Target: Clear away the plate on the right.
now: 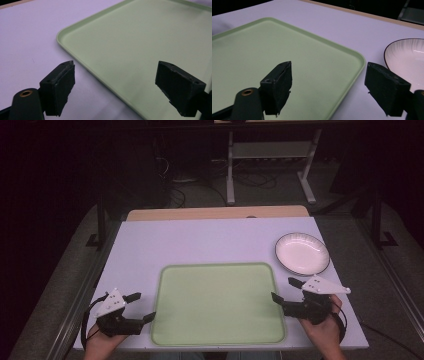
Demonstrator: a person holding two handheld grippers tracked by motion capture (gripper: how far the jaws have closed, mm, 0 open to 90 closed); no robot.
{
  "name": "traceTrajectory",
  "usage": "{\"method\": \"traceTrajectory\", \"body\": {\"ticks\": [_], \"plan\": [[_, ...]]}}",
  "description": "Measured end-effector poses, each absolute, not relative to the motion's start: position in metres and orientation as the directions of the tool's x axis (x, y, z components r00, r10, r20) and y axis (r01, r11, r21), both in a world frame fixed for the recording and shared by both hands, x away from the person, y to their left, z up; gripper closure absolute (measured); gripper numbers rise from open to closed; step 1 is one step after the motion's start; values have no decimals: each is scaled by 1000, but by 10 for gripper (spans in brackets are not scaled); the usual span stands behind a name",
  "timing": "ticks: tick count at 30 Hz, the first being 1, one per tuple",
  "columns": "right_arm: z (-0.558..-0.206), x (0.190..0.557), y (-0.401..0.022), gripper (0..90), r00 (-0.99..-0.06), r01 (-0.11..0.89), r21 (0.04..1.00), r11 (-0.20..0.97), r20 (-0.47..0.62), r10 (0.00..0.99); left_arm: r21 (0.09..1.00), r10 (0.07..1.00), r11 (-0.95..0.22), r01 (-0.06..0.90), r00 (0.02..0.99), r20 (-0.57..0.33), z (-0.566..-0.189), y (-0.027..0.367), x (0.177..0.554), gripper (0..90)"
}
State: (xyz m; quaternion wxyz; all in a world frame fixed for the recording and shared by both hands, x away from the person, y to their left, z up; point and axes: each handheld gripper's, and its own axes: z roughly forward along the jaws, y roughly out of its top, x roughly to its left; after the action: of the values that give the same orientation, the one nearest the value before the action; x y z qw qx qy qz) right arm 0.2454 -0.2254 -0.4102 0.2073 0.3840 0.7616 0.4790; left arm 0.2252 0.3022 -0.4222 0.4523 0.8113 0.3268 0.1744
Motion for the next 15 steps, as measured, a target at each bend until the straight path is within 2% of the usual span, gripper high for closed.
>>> {"method": "traceTrajectory", "body": {"ticks": [15], "plan": [[-407, 244, -230, 214, -618, 379, 897, 228, 61, 784, 848, 687, -378, 372, 726, -11, -422, 302, 225, 159]]}}
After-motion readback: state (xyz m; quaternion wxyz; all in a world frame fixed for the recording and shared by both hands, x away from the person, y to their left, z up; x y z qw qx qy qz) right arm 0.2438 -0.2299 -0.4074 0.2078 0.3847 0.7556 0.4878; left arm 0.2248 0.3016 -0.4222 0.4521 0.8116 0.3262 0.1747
